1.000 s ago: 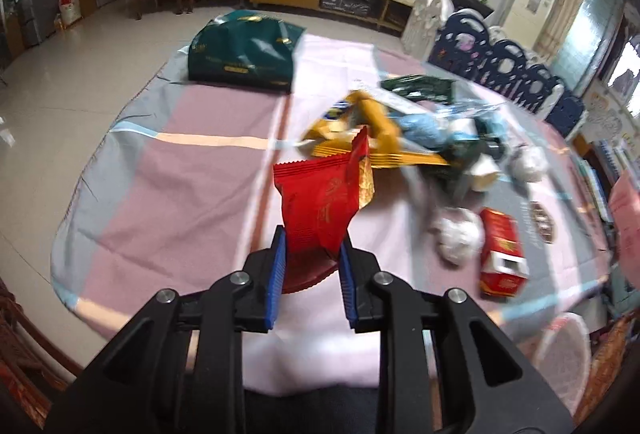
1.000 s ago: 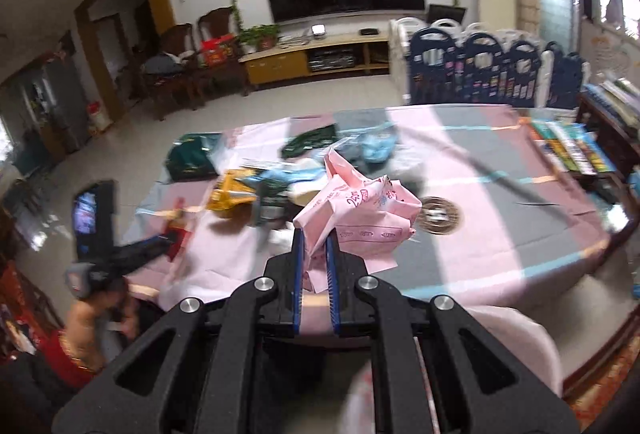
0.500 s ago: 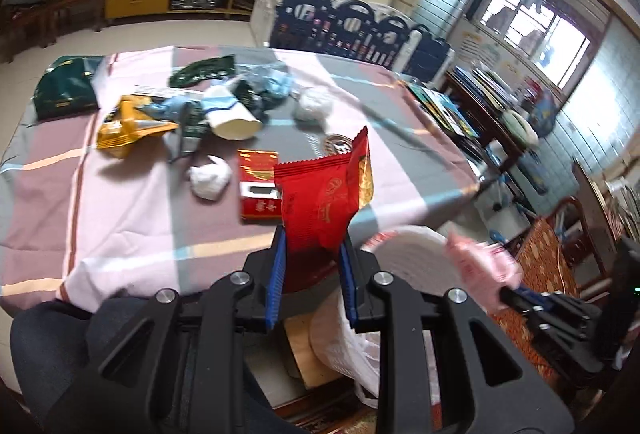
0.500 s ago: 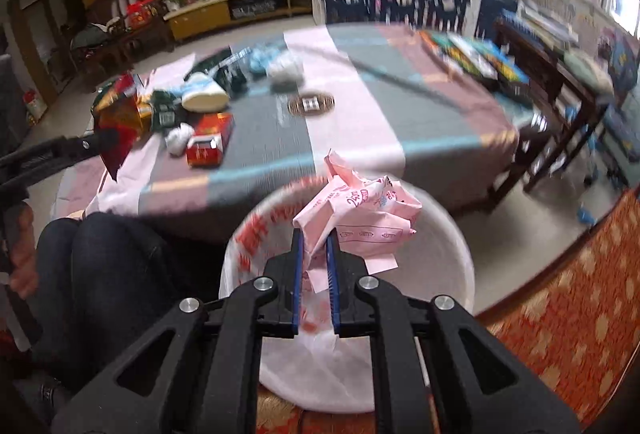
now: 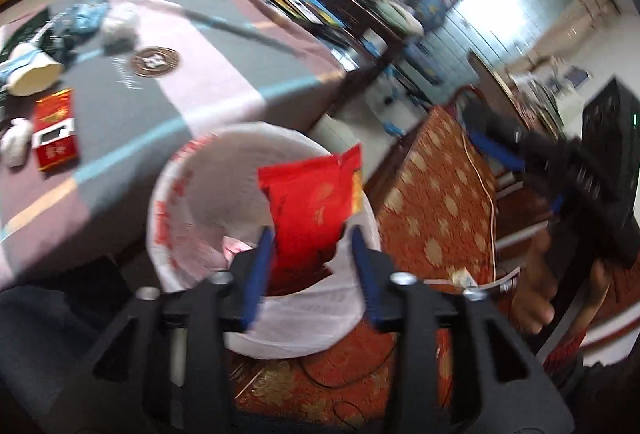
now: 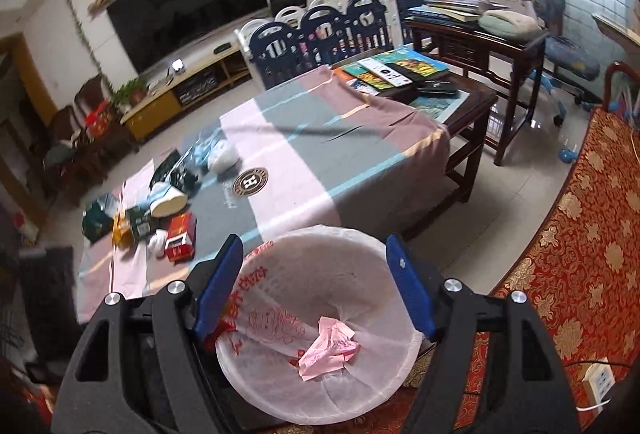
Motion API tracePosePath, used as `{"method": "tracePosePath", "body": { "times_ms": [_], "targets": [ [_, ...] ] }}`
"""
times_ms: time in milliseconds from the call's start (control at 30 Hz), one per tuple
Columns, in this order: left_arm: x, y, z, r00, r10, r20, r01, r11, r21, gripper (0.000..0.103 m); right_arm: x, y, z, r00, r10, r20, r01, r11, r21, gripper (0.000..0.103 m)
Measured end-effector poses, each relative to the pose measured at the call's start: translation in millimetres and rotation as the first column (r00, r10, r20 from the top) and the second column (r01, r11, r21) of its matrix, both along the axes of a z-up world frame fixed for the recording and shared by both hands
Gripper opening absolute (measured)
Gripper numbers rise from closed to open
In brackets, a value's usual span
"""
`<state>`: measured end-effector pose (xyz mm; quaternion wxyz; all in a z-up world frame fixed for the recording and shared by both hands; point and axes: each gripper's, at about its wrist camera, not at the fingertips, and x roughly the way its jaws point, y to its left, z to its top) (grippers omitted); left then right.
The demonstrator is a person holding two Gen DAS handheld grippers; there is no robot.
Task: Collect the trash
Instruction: 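Drop the pink tissue into the wastebasket with the right gripper while the left releases the red wrapper there, then grasp the yellow chip bag with the left gripper while the right gripper reaches the red cigarette box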
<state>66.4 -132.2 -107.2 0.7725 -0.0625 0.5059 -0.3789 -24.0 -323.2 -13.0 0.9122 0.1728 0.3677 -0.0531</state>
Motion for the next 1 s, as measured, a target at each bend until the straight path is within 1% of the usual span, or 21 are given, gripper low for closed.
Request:
{"method": "tracePosePath", "body": {
  "times_ms": [33,67,133,167,200,233,300,367,433,500,533,600,633,700,733,800,833,867,900,967,1000],
  "targets": [
    [-3.7,-6.3,-1.5,1.0,-0.004,0.013,0.004,1.0,0.02,0.09,-0.5,-3.5,-0.2,1.0,-0.005,0.002,0.005,1.0,0.009,0.073],
    [-6.8,-8.9,-1.2,0.999,0.002,0.04,-0.004,0.999,0.039,0.092,-1.4,-6.2,-0.2,1.0,-0.01,0.003,0.01,1.0,0.018,0.073],
    [-5.3,-6.3,-0.6,0.997,0.015,0.074,-0.02,0.997,0.068,0.092,-2.0,-7.0,-1.0,1.0,-0.01,0.001,0.01,1.0,0.023,0.073],
    [-0.3,0.5,-1.3,0.995,0.044,0.089,-0.052,0.995,0.09,0.093,-1.5,-5.0,-2.3,1.0,-0.008,-0.004,0.008,1.0,0.021,0.073],
    [2.7,6.3,-0.9,0.992,0.077,0.104,-0.088,0.99,0.106,0.093,-0.4,-3.0,-4.0,1.0,-0.004,-0.009,0.004,1.0,0.019,0.073],
    [7.7,16.4,-1.5,0.983,0.133,0.125,-0.148,0.981,0.127,0.093,0.3,-0.4,-5.8,1.0,0.002,-0.013,-0.002,1.0,0.018,0.073],
    [18.2,40.9,-2.4,0.956,0.245,0.159,-0.27,0.949,0.162,0.093,3.1,6.5,-9.4,1.0,0.012,-0.024,-0.012,1.0,0.003,0.073],
    [32.9,73.6,-4.6,0.908,0.373,0.192,-0.409,0.89,0.203,0.092,6.8,13.5,-12.1,0.999,0.023,-0.033,-0.023,1.0,-0.012,0.073],
    [49.5,110.9,-5.2,0.857,0.47,0.211,-0.511,0.827,0.235,0.091,11.5,20.6,-16.3,0.998,0.036,-0.044,-0.038,0.999,-0.024,0.073],
    [69.0,155.2,-5.1,0.801,0.554,0.226,-0.597,0.767,0.236,0.091,18.7,27.8,-22.5,0.997,0.052,-0.063,-0.054,0.998,-0.025,0.073],
    [76.5,176.8,-3.8,0.773,0.588,0.236,-0.633,0.738,0.233,0.091,22.4,32.3,-26.1,0.995,0.062,-0.072,-0.064,0.998,-0.02,0.073],
    [98.9,220.7,-2.7,0.705,0.665,0.247,-0.71,0.663,0.238,0.091,31.3,41.8,-34.1,0.992,0.086,-0.092,-0.087,0.996,-0.012,0.073],
    [115.0,248.7,-4.0,0.662,0.715,0.225,-0.749,0.62,0.233,0.091,36.8,48.6,-39.2,0.989,0.099,-0.105,-0.101,0.995,-0.013,0.073],
    [139.2,285.2,-7.3,0.602,0.781,0.165,-0.796,0.569,0.207,0.091,48.4,61.7,-48.8,0.984,0.125,-0.129,-0.126,0.992,-0.005,0.073],
    [155.6,302.7,-11.4,0.579,0.806,0.122,-0.81,0.552,0.2,0.091,54.9,68.4,-53.8,0.98,0.139,-0.141,-0.139,0.99,0.007,0.073],
    [185.3,322.0,-20.9,0.566,0.821,0.07,-0.812,0.541,0.219,0.091,68.6,83.2,-63.0,0.972,0.166,-0.165,-0.164,0.986,0.03,0.073],
    [201.1,327.9,-27.0,0.566,0.822,0.064,-0.808,0.538,0.241,0.091,73.9,89.0,-65.3,0.969,0.179,-0.17,-0.174,0.984,0.04,0.073],
    [213.3,329.5,-33.1,0.572,0.818,0.067,-0.8,0.538,0.265,0.091,79.7,96.9,-67.8,0.965,0.196,-0.175,-0.19,0.98,0.05,0.073],
    [226.7,330.5,-38.3,0.585,0.808,0.072,-0.788,0.545,0.288,0.091,83.8,102.8,-68.7,0.962,0.208,-0.178,-0.202,0.978,0.053,0.073],
    [242.4,324.6,-48.4,0.608,0.791,0.07,-0.768,0.564,0.304,0.088,91.3,116.0,-71.5,0.954,0.234,-0.186,-0.228,0.972,0.052,0.073],
    [245.1,321.1,-53.1,0.622,0.78,0.065,-0.756,0.577,0.309,0.078,94.5,120.5,-72.8,0.951,0.244,-0.191,-0.238,0.97,0.053,0.073]
  ]
}}
